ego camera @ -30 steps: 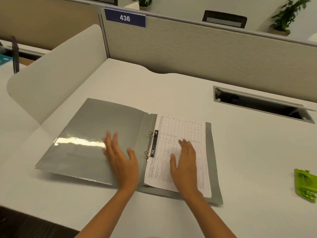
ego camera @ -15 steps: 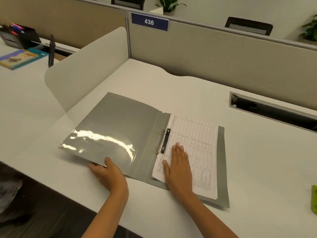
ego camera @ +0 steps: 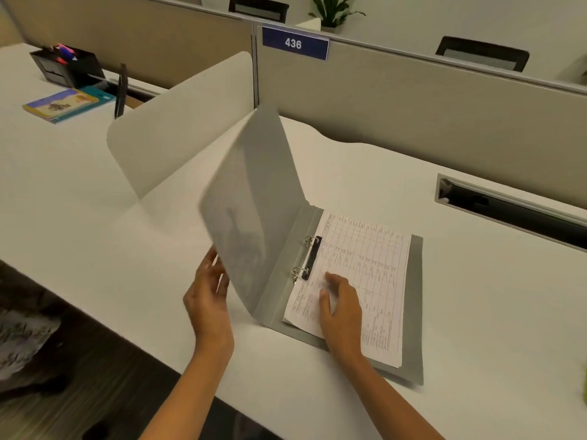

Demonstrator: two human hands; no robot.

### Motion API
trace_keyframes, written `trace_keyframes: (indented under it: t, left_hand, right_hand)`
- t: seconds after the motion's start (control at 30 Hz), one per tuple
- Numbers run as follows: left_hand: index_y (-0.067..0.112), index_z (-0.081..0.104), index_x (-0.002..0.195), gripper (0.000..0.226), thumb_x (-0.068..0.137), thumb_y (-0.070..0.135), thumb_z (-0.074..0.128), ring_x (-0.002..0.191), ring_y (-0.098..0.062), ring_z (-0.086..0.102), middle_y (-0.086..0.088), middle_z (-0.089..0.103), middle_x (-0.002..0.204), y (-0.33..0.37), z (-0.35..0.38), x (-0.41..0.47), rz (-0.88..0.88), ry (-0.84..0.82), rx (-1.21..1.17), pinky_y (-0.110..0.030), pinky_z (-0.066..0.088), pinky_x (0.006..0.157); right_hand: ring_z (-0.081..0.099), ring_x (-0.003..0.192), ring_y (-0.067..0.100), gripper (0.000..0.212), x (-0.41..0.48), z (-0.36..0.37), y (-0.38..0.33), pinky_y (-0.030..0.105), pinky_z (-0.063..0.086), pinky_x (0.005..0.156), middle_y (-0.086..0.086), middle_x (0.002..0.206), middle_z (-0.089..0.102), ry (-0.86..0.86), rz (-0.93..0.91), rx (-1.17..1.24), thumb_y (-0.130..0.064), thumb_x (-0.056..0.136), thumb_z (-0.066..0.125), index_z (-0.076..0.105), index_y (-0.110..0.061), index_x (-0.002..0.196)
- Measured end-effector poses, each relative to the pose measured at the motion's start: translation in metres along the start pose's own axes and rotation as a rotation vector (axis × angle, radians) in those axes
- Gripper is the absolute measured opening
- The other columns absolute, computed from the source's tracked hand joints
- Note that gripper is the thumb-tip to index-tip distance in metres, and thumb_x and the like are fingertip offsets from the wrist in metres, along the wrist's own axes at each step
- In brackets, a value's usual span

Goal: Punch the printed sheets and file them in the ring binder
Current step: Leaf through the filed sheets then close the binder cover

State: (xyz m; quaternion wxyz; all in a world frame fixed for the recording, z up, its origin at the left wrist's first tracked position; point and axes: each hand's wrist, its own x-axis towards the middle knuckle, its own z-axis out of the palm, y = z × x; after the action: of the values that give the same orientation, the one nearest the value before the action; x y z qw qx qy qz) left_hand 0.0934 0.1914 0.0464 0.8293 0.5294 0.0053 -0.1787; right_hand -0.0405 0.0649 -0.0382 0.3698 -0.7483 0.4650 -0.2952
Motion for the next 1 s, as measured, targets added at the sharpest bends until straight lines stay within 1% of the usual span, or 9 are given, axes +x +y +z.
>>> trace_keyframes:
  t: [0.07, 0.17, 0.3, 0.43, 0.5, 0.57, 0.7, 0.87, 1.0]
  left_hand:
    - [0.017, 0.063, 0.122, 0.032, 0.096, 0.028, 0.051, 0.12, -0.023, 0.057, -0.007, 0.064, 0.125, -0.002, 0.006, 0.007, -0.017, -0.198, 0.115, -0.034, 0.048, 0.102]
    - [0.029, 0.067, 0.111, 0.034, 0.083, 0.046, 0.06, 0.131, -0.025, 0.047, -0.002, 0.053, 0.139, -0.007, 0.019, 0.014, -0.015, -0.494, 0.322, -0.048, 0.04, 0.108]
    - [0.042, 0.048, 0.132, 0.05, 0.083, 0.048, 0.056, 0.131, 0.009, 0.037, 0.026, 0.037, 0.147, -0.016, 0.043, 0.016, 0.022, -0.754, 0.514, -0.017, 0.038, 0.1]
    - [0.057, 0.028, 0.139, 0.05, 0.091, 0.056, 0.04, 0.141, -0.002, 0.027, 0.03, 0.027, 0.15, -0.038, 0.059, 0.011, 0.089, -0.871, 0.697, -0.044, 0.028, 0.116]
    - [0.059, 0.018, 0.141, 0.051, 0.091, 0.062, 0.029, 0.145, -0.004, 0.015, 0.029, 0.019, 0.154, -0.05, 0.065, 0.006, 0.21, -0.913, 0.81, -0.051, 0.014, 0.119]
    - [0.056, 0.013, 0.143, 0.053, 0.091, 0.063, 0.022, 0.146, -0.001, 0.006, 0.025, 0.012, 0.156, -0.059, 0.072, -0.002, 0.339, -0.924, 0.94, -0.047, 0.002, 0.121]
    - [0.048, 0.016, 0.146, 0.053, 0.095, 0.057, 0.021, 0.146, -0.001, 0.0, 0.021, 0.011, 0.158, -0.08, 0.079, -0.02, 0.519, -0.91, 1.114, -0.04, -0.004, 0.121]
    - [0.041, 0.014, 0.149, 0.055, 0.096, 0.054, 0.019, 0.147, -0.008, -0.004, 0.015, 0.007, 0.16, -0.106, 0.081, -0.03, 0.659, -0.928, 1.338, -0.043, -0.004, 0.12]
    - [0.037, 0.015, 0.15, 0.056, 0.097, 0.053, 0.018, 0.148, -0.014, -0.001, 0.011, 0.007, 0.16, -0.122, 0.079, -0.027, 0.765, -0.924, 1.507, -0.045, -0.003, 0.12]
  right_hand:
    - [0.055, 0.106, 0.005, 0.024, 0.003, -0.008, -0.004, 0.028, 0.045, 0.1, -0.009, 0.118, 0.059, 0.015, 0.055, 0.123, -0.023, 0.093, 0.056, 0.053, -0.023, 0.117]
    - [0.058, 0.1, 0.006, 0.02, 0.012, -0.023, -0.003, 0.023, 0.047, 0.091, -0.009, 0.115, 0.062, -0.007, 0.191, 0.304, -0.027, 0.095, 0.052, 0.054, -0.024, 0.114]
    - [0.066, 0.092, 0.023, 0.026, 0.025, -0.047, 0.006, 0.033, 0.054, 0.088, 0.0, 0.111, 0.068, 0.027, 0.376, 0.554, -0.034, 0.096, 0.047, 0.056, -0.019, 0.116]
    - [0.065, 0.087, 0.025, 0.035, 0.035, -0.088, 0.013, 0.033, 0.054, 0.078, 0.007, 0.109, 0.066, 0.087, 0.519, 0.785, -0.031, 0.095, 0.048, 0.056, -0.01, 0.123]
    - [0.063, 0.1, 0.031, 0.038, 0.035, -0.11, 0.017, 0.033, 0.051, 0.08, 0.009, 0.11, 0.066, 0.129, 0.557, 0.855, -0.032, 0.095, 0.048, 0.057, -0.008, 0.122]
    - [0.061, 0.107, 0.031, 0.044, 0.033, -0.13, 0.017, 0.032, 0.05, 0.08, 0.009, 0.113, 0.067, 0.16, 0.579, 0.847, -0.04, 0.095, 0.044, 0.058, -0.007, 0.121]
    - [0.066, 0.076, 0.018, 0.04, 0.029, -0.161, 0.015, 0.03, 0.051, 0.065, -0.001, 0.096, 0.069, 0.121, 0.56, 0.91, -0.049, 0.094, 0.042, 0.063, -0.02, 0.11]
    - [0.063, 0.099, 0.018, 0.034, 0.032, -0.181, 0.026, 0.037, 0.05, 0.083, -0.005, 0.112, 0.066, 0.052, 0.487, 0.609, -0.043, 0.091, 0.051, 0.059, -0.027, 0.12]
    - [0.063, 0.099, 0.021, 0.044, 0.031, -0.177, 0.052, 0.04, 0.049, 0.093, 0.002, 0.108, 0.067, 0.029, 0.491, 0.29, -0.023, 0.085, 0.066, 0.051, -0.022, 0.126]
